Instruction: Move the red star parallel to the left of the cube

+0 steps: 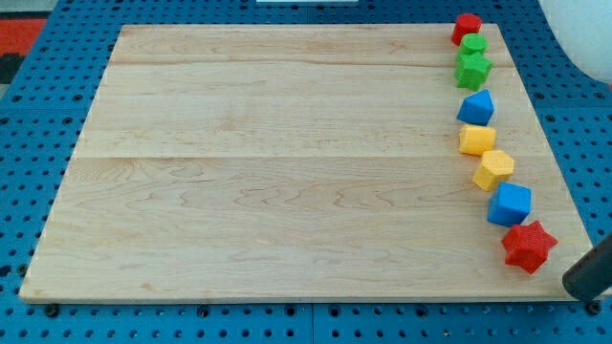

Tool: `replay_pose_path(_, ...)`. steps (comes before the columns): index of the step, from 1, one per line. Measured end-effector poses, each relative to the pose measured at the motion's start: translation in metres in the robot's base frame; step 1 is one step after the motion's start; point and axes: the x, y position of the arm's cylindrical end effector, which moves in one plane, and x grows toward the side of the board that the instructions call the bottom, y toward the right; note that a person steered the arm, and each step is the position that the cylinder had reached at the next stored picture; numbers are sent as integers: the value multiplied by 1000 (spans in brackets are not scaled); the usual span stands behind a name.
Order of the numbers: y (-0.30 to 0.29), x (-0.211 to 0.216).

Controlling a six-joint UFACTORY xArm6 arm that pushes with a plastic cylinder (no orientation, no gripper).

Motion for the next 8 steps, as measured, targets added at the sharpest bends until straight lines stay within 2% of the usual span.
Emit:
replay_pose_path(1,-13,-40)
replay_pose_path(3,-118,-32)
replay_pose_path(5,-141,-86)
replay_pose_path(6,-150,-97)
replay_pose_path(8,-139,-92)
